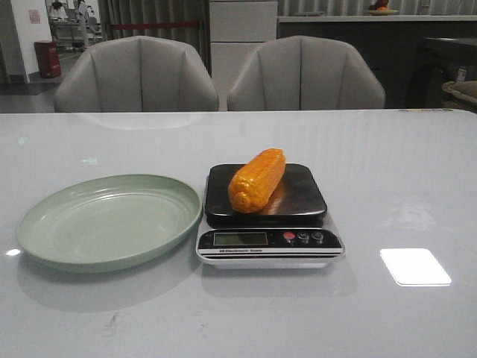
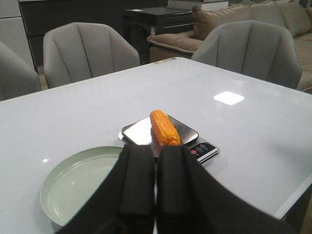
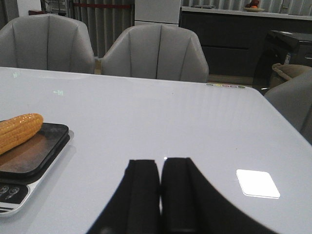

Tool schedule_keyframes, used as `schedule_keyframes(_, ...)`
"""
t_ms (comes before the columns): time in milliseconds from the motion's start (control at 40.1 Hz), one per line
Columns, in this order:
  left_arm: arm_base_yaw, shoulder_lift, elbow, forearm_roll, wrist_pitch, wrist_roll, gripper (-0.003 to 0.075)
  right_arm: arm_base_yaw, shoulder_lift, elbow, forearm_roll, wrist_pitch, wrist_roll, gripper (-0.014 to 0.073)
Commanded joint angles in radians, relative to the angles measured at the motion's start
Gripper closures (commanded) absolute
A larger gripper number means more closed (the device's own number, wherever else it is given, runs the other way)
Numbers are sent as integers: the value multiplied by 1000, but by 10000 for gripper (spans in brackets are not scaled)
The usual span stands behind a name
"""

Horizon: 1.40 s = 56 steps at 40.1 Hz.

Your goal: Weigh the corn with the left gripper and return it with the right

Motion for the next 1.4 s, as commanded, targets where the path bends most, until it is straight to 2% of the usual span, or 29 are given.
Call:
schedule_keyframes(0, -3, 15, -24, -3, -73, 1, 588, -6, -19, 5, -13, -159, -3, 417)
schedule_keyframes(75, -3, 15, -24, -3, -73, 1, 588, -6, -19, -1, -12, -253, -3, 417)
schedule_keyframes(125, -3, 15, -24, -3, -73, 1, 588, -6, -19, -20, -12, -267, -3, 417)
schedule_keyframes(274, -3, 15, -24, -3, -73, 1, 588, -6, 26, -140, -12, -172, -3, 417)
schedule_keyframes(549, -3, 15, -24, -3, -73, 1, 588, -6, 229, -354, -12, 42, -3, 417)
schedule_keyframes(748, -3, 15, -24, -3, -73, 1, 588, -6, 257, -370, 1, 128, -3, 417)
schedule_keyframes(998, -3, 15, -24, -3, -73, 1, 588, 10, 258, -370, 35, 134, -2, 405)
schedule_keyframes(1097, -3, 15, -24, -3, -73, 1, 588, 39, 271, -370, 35, 134, -2, 314)
schedule_keyframes(1272, -3, 15, -24, -3, -73, 1, 588, 90, 330, -372, 35, 134, -2, 17)
schedule_keyframes(1322, -3, 15, -24, -3, -73, 1, 588, 109, 350, -374, 35, 129, -2, -21)
schedule_keyframes(1372, -3, 15, -24, -3, -73, 1, 588, 127, 373, -382, 35, 126, -2, -7)
